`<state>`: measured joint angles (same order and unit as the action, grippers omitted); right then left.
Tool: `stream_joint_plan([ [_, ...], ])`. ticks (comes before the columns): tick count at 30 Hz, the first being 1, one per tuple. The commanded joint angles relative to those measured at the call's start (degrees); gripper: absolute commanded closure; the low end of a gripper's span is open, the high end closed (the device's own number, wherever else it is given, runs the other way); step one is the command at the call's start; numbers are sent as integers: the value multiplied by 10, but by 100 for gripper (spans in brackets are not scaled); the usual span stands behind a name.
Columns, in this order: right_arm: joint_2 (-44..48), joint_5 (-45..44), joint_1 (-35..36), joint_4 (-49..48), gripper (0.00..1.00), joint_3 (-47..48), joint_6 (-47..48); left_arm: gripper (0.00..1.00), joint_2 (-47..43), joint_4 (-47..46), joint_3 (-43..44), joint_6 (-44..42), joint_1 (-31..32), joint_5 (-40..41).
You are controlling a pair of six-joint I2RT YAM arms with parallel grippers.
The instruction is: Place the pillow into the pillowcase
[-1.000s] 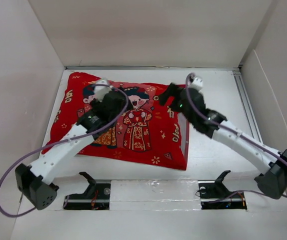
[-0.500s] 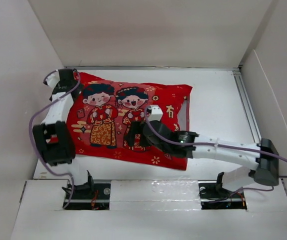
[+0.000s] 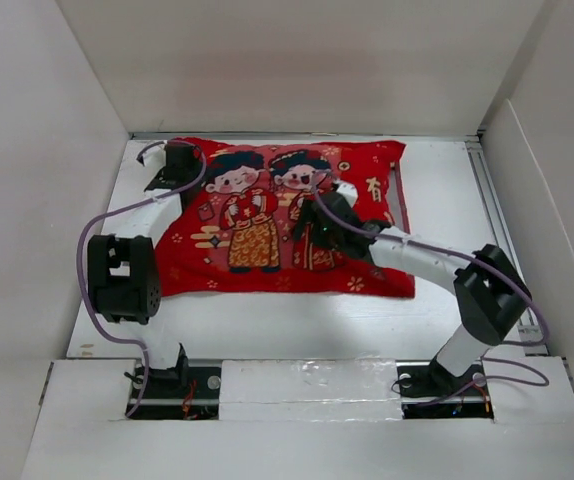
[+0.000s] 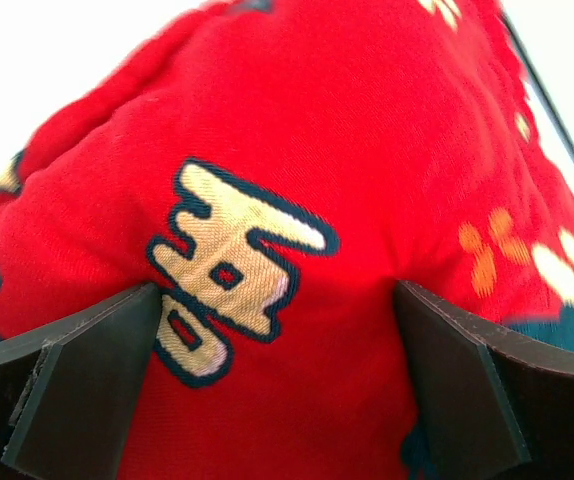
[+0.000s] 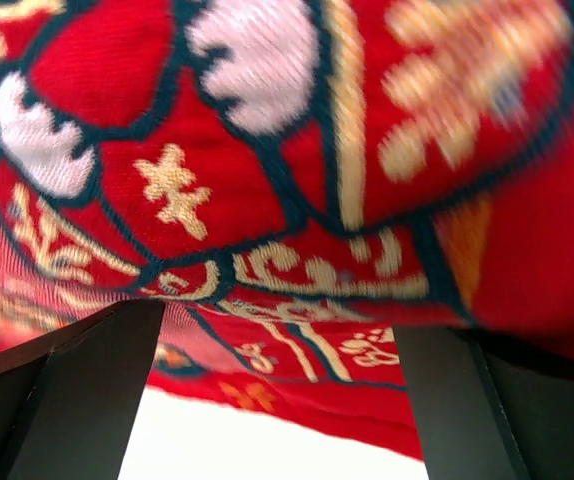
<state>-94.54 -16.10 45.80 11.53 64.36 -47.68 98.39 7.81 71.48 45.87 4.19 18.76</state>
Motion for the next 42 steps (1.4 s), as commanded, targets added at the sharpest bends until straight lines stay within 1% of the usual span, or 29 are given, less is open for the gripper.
stream_joint_plan([
  [1,8,7,-65,-34,0,7,41,0,2,18,-29,19,32,-83],
  [3,-1,16,-84,-29,0,14,51,0,19,11,-7,19,38,-107],
  [5,-1,22,-98,-24,0,14,51,0,40,21,43,19,38,-112],
  [8,-1,22,-99,-29,0,21,58,0,76,33,106,7,44,-118],
  [10,-14,17,-105,-29,0,30,65,0,89,33,126,2,51,-118],
  [14,-42,62,-137,-35,0,53,86,0,110,33,175,-16,63,-130],
  [16,-75,69,-149,-35,0,78,93,0,128,50,218,-22,63,-136],
  [17,-85,70,-149,-17,0,90,99,0,136,71,230,-22,63,-136],
  [19,-91,64,-155,-7,0,108,104,0,136,71,230,-22,76,-120],
  [20,-79,64,-155,-7,0,108,110,0,119,71,225,-22,88,-109],
  [21,-71,54,-155,-20,0,97,110,0,110,76,225,-22,88,-89],
  [23,-57,54,-163,-20,0,91,116,0,91,83,208,-22,95,-75],
  [25,-33,52,-163,5,0,96,130,0,47,101,203,-17,95,-39],
  [26,-17,52,-163,5,0,96,130,0,47,101,203,-17,95,-39],
  [27,1,40,-150,5,0,85,130,0,22,107,203,-17,95,-27],
  [29,44,11,-121,23,0,59,130,0,-2,135,216,-22,95,26],
  [30,92,0,-111,31,0,51,130,0,-13,146,221,-22,95,44],
  [31,115,-11,-100,42,0,42,130,0,-30,178,231,-30,95,83],
  [33,161,-59,-62,64,0,36,130,0,-44,223,268,-30,95,116],
  [34,202,-77,-50,80,0,36,130,0,-68,242,276,-30,95,126],
  [35,223,-114,-39,116,0,36,130,0,-86,261,276,-30,95,141],
  [36,243,-133,-15,130,0,44,130,0,-108,261,260,-38,95,141],
  [37,303,-169,5,179,0,59,136,0,-192,261,233,-54,95,136],
  [38,304,-181,15,179,0,59,136,0,-193,261,233,-54,95,136],
  [39,324,-188,23,188,0,65,141,0,-223,261,201,-61,95,131],
  [40,365,-198,30,199,0,74,146,0,-289,261,182,-76,95,124],
  [41,385,-203,37,220,0,80,156,0,-320,261,164,-83,95,115],
  [42,405,-212,43,227,0,80,162,0,-350,256,128,-90,95,106],
])
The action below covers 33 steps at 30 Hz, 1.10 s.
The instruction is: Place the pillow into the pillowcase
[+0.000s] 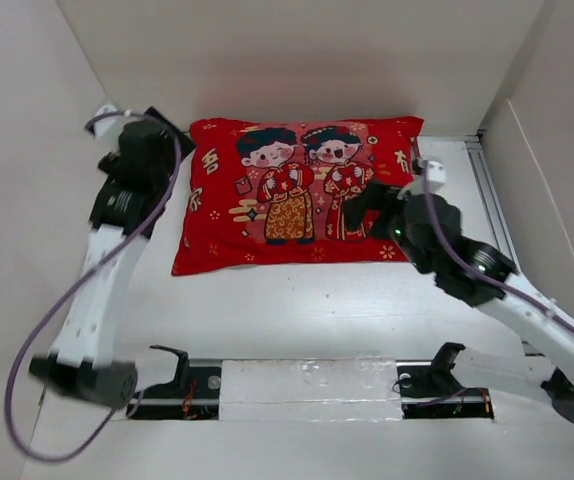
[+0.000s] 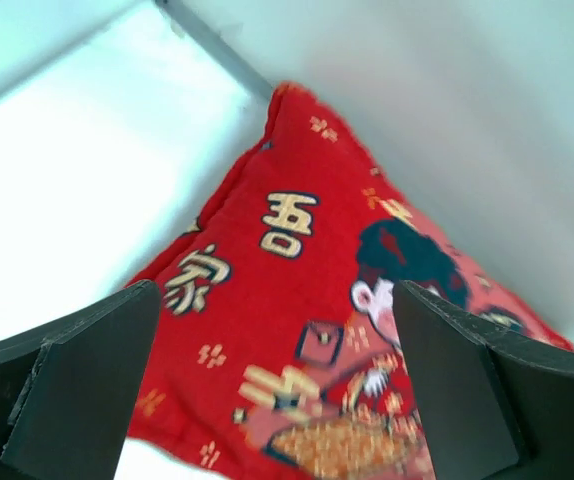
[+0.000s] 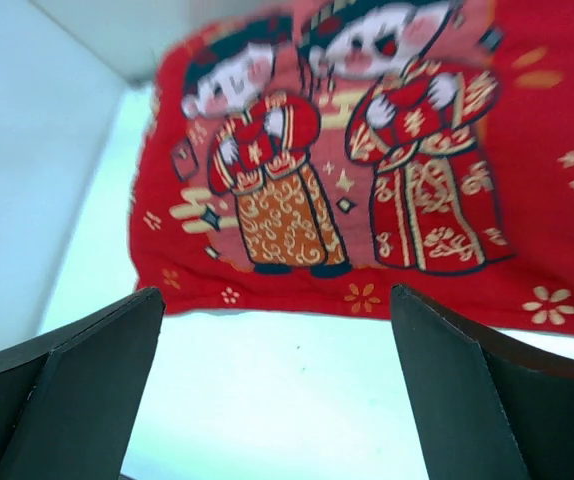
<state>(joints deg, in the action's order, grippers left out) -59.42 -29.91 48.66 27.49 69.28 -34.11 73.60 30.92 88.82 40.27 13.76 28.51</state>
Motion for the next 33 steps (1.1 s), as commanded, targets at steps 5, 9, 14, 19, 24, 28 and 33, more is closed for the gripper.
stream_joint_plan([
  [5,153,-81,14,116,0,66,44,0,-264,58,-120,-91,0,-7],
  [9,199,-81,14,182,0,94,44,0,-377,70,-162,-130,0,-21],
  [14,256,-99,14,223,0,94,44,0,-401,162,-131,-136,0,7],
  [19,282,-116,14,259,0,106,44,0,-441,155,-151,-126,0,-7],
  [24,295,-149,14,301,0,117,39,0,-461,129,-186,-133,0,6],
  [28,315,-149,14,301,0,117,39,0,-461,123,-215,-122,0,14],
  [33,315,-149,14,312,0,122,39,0,-466,118,-215,-122,0,14],
])
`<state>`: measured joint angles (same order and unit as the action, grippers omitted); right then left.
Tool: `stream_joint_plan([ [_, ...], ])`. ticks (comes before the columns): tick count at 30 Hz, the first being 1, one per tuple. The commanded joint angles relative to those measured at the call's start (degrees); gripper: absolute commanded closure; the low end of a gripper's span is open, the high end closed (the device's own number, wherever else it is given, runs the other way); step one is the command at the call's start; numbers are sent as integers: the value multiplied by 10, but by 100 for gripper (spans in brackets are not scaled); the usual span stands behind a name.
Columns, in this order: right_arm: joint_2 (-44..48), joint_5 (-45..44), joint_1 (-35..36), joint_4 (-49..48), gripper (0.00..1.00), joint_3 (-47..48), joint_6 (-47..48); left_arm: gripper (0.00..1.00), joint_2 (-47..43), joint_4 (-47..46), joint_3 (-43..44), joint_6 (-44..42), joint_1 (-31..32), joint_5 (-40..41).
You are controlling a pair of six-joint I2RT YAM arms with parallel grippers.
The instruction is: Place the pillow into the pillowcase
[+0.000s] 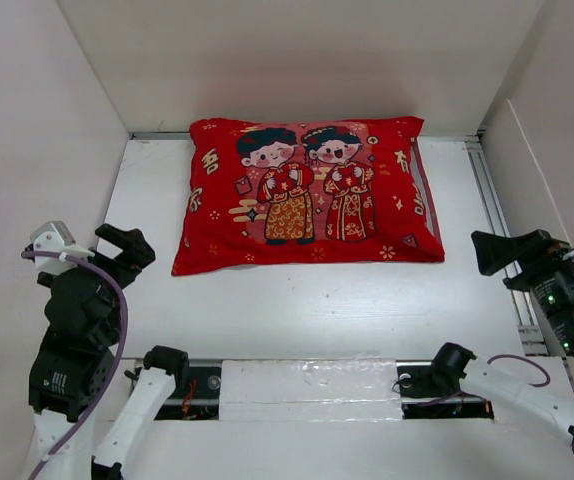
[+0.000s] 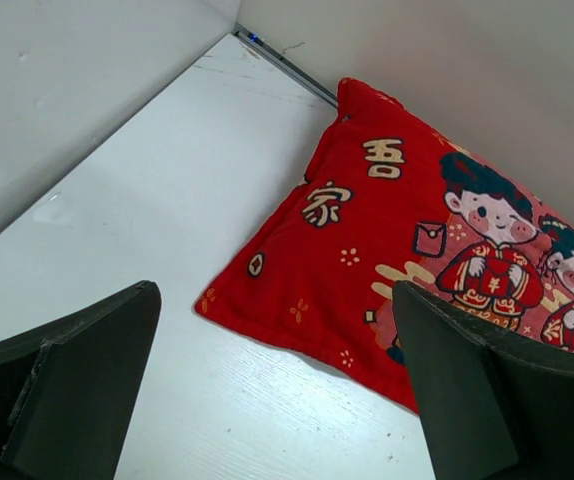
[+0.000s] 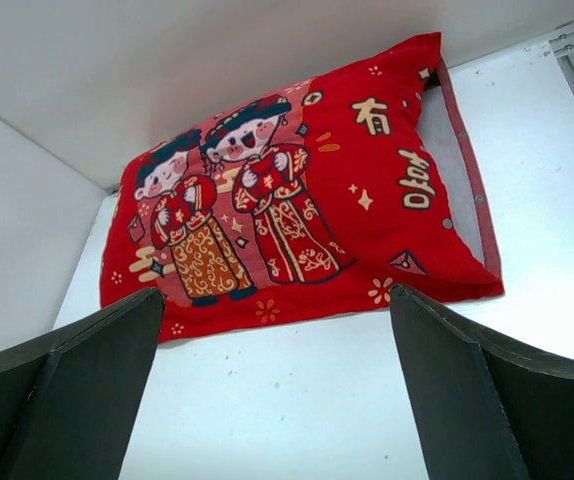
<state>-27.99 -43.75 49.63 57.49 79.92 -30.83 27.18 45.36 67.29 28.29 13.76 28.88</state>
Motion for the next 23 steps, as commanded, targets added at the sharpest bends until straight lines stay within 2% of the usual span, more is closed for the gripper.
stream_joint_plan([
  [1,0,-11,5,12,0,21,6,0,-2,-26,0,-3,0,10],
  [12,0,-16,5,35,0,38,6,0,-49,-16,0,16,0,54],
  [23,-5,-16,5,40,0,38,1,0,-44,-17,-10,16,0,49],
])
